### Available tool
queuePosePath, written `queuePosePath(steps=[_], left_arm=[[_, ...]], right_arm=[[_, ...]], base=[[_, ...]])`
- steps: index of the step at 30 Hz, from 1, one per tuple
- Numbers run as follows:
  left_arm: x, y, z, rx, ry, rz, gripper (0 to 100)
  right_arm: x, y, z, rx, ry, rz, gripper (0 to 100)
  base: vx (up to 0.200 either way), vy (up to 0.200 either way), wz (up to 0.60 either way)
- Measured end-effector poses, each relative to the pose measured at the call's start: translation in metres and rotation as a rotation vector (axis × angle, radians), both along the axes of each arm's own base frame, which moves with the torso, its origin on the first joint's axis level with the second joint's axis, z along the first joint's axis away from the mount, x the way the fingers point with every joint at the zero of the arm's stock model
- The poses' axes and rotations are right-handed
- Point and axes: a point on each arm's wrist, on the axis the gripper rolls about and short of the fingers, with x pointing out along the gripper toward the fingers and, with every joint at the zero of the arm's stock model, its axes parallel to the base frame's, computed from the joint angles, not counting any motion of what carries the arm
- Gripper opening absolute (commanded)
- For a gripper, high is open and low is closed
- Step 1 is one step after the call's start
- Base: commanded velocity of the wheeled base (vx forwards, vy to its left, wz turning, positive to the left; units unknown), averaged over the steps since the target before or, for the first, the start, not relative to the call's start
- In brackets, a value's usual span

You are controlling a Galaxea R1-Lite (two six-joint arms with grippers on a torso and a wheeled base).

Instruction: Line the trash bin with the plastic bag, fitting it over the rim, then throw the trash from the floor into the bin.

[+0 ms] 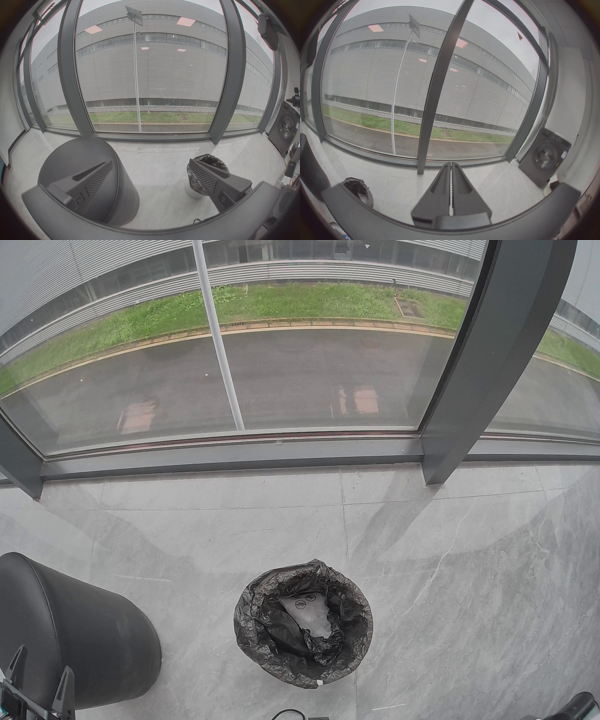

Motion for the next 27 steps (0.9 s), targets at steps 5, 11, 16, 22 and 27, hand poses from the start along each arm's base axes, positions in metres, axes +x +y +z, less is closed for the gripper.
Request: queuePosePath(steps=[5, 11, 16, 22, 27], left_arm=[[0.0, 0.0, 0.0, 0.0, 0.0, 0.0, 100], [0.0, 0.0, 0.0, 0.0, 0.0, 0.0, 100], [0.0, 0.0, 0.0, 0.0, 0.0, 0.0, 100], [0.0, 0.0, 0.0, 0.0, 0.0, 0.0, 100], [0.0, 0.0, 0.0, 0.0, 0.0, 0.0, 100]], right_arm=[[0.006, 0.0, -0.035, 0.059, -0.01, 0.026, 0], [0.005, 0.002, -0.063, 0.07, -0.008, -0.003, 0], [0.012, 0.004, -0.091, 0.1, 0.031, 0.004, 0], [0.023, 0.006, -0.118, 0.109, 0.077, 0.099, 0], [0.026, 0.008, -0.129, 0.109, 0.113, 0.173, 0]], base=[[0.0, 0.0, 0.0], [0.0, 0.0, 0.0], [0.0, 0.0, 0.0], [0.0, 0.0, 0.0], [0.0, 0.0, 0.0]])
